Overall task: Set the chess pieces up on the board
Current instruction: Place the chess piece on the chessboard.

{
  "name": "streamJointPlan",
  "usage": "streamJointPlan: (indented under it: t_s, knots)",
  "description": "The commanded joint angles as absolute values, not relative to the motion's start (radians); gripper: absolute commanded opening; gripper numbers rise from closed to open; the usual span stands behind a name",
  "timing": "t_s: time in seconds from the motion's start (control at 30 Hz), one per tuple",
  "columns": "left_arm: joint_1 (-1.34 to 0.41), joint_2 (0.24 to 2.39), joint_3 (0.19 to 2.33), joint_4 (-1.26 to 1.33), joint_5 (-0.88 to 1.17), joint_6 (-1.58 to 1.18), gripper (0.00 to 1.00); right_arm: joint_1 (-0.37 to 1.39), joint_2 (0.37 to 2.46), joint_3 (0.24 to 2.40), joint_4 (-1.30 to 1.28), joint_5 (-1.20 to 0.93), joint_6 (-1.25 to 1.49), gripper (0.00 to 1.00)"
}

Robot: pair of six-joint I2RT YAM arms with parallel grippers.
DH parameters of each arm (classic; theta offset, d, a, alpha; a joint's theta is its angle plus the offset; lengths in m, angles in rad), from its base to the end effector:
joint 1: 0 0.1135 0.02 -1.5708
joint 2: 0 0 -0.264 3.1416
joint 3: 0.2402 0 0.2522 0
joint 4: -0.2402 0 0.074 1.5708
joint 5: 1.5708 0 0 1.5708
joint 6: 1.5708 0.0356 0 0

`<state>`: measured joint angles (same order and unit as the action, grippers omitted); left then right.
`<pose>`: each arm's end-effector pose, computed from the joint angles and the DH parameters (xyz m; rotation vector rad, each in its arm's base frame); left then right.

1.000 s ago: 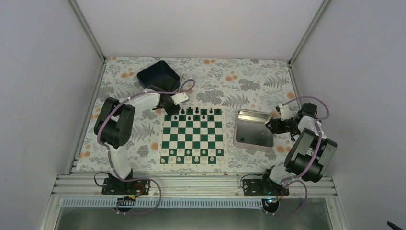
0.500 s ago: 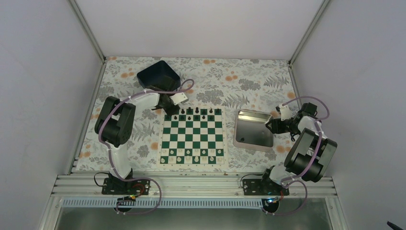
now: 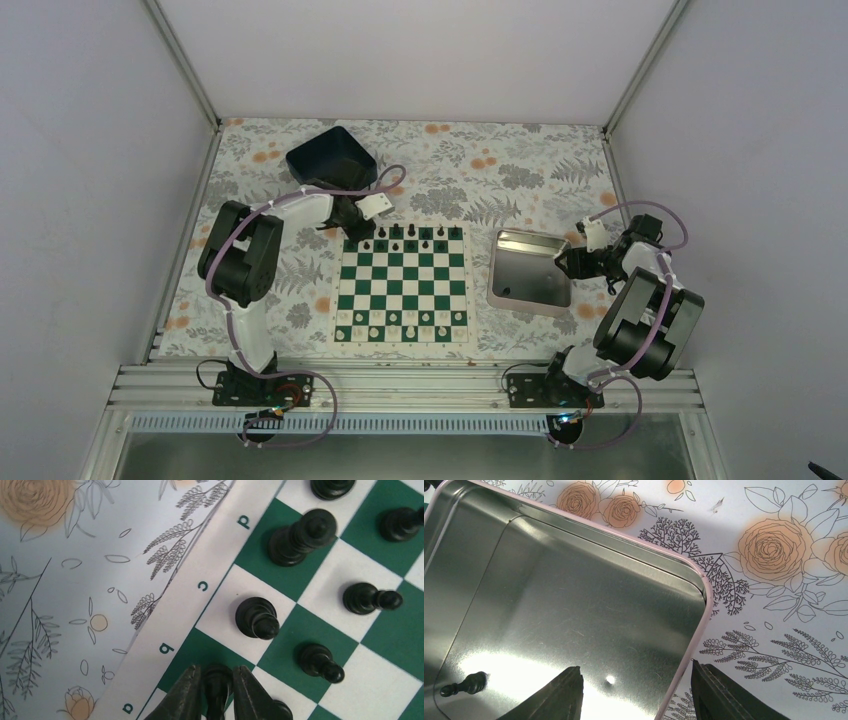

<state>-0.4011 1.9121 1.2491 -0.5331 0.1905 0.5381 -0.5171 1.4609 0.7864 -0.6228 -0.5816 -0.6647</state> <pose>0.3456 -0.1539 0.1574 1.2874 2.4269 -0.2262 0.2251 -0.1055 0.1699 -0.2941 2.5472 0.4403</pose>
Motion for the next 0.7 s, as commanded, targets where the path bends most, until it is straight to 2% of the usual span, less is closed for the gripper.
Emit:
streamJointPlan:
  t_s: [0.0, 0.33, 0.67]
  knots:
    - [-0.396, 1.929, 1.261, -0.54, 0.207, 0.547, 0.22, -0.509, 1.472, 0.776, -0.619, -0.587, -0.678, 0.57]
    - [-0.396, 1.894, 1.282, -0.559, 0.175, 0.545, 0.29, -0.509, 1.468, 0.776, -0.623, -0.592, -0.68, 0.57]
    - [-0.396, 1.732, 1.394, -0.692, 0.129, 0.562, 0.43, -0.509, 1.461, 0.781, -0.627, -0.594, -0.683, 0.57]
